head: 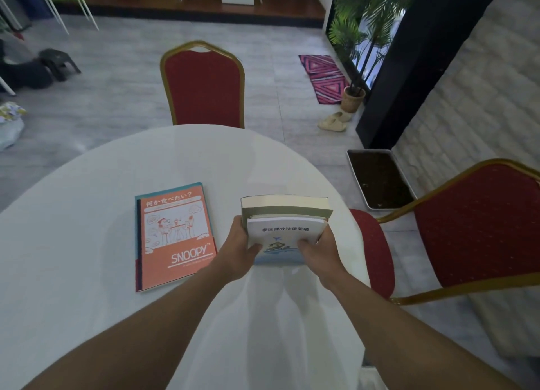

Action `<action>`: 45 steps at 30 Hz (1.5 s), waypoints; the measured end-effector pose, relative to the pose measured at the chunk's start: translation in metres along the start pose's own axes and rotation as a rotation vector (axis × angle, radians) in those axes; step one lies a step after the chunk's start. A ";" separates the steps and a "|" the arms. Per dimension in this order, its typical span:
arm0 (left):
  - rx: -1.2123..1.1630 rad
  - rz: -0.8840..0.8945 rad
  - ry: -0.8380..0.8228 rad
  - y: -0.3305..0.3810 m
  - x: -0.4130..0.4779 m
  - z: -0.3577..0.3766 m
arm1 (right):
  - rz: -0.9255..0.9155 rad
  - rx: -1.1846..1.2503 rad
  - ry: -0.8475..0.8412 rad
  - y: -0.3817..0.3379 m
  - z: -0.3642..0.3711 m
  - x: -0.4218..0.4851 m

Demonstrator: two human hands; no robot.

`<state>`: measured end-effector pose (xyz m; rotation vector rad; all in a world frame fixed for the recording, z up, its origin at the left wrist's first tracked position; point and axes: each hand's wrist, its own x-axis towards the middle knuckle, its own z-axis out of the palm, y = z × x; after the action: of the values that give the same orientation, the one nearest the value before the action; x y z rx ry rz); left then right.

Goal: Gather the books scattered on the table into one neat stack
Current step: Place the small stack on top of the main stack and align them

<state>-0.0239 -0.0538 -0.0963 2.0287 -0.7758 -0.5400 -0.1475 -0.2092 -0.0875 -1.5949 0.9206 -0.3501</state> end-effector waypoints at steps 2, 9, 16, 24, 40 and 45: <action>-0.009 -0.014 -0.012 -0.003 -0.001 0.001 | 0.015 -0.004 0.010 0.003 0.001 -0.002; -0.014 -0.033 -0.032 -0.006 0.001 -0.001 | 0.022 -0.029 0.000 0.002 0.000 0.001; -0.020 -0.018 -0.038 -0.012 -0.004 0.000 | 0.024 -0.063 -0.014 0.008 0.001 -0.001; 0.005 -0.010 -0.032 -0.018 -0.003 0.003 | 0.015 -0.070 -0.028 0.007 0.002 -0.003; 0.006 -0.091 -0.070 -0.021 -0.008 0.005 | 0.015 -0.099 -0.024 0.016 0.000 -0.007; -0.013 -0.137 -0.065 -0.008 -0.005 -0.003 | -0.001 -0.176 -0.158 0.010 -0.009 -0.004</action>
<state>-0.0227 -0.0447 -0.1012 2.0711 -0.6723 -0.6901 -0.1602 -0.2122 -0.0936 -1.7569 0.8472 -0.1438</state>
